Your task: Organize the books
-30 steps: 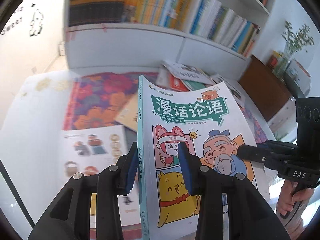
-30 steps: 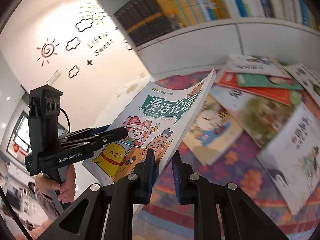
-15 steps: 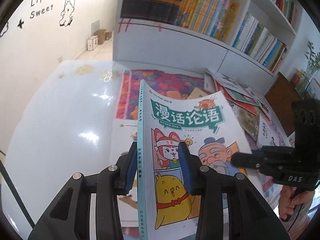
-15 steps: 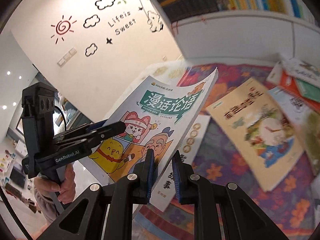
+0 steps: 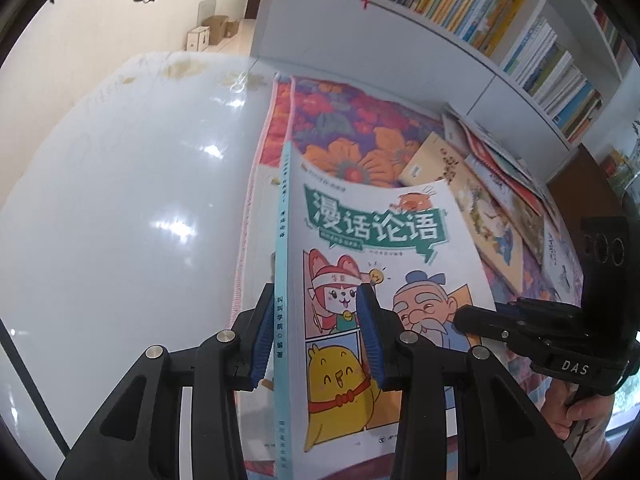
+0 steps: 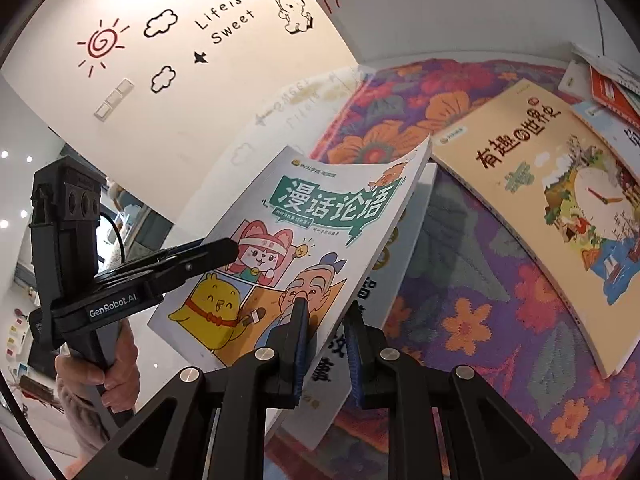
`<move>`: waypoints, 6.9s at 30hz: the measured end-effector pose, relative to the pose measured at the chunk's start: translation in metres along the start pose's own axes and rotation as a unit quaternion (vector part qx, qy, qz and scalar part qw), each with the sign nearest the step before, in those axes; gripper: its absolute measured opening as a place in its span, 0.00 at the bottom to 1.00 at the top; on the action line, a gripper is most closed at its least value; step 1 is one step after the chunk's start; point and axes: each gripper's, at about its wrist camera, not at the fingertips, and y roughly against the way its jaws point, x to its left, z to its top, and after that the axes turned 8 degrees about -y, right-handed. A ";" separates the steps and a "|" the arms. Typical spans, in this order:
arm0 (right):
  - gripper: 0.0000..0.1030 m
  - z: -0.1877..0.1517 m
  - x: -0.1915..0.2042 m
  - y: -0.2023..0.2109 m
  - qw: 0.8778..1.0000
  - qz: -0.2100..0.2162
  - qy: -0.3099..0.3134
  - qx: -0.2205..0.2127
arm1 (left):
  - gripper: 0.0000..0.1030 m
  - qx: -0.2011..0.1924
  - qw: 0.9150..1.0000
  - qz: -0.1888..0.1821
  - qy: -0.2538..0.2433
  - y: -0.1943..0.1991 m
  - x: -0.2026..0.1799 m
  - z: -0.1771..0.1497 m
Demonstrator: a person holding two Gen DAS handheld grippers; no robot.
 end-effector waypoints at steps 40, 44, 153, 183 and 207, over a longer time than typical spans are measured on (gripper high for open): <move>0.22 0.002 -0.025 -0.011 0.998 -0.035 -0.054 0.025 | 0.49 0.036 0.989 0.142 -0.020 -0.016 0.010 -0.005; 0.23 -0.003 -0.020 -0.016 0.998 -0.032 -0.049 0.032 | 0.53 0.036 0.988 0.150 -0.023 -0.017 0.009 -0.004; 0.08 0.028 -0.237 0.098 0.932 0.073 -0.340 -0.098 | 0.53 0.028 0.981 -0.036 -0.186 -0.125 -0.237 0.024; 0.01 0.006 -0.196 0.076 0.939 0.102 -0.327 -0.034 | 0.55 0.049 0.993 -0.054 -0.090 -0.108 -0.200 0.023; 0.31 0.109 -0.202 0.088 0.984 -0.066 -0.148 -0.080 | 0.61 0.046 0.994 -0.049 -0.086 -0.122 -0.204 0.032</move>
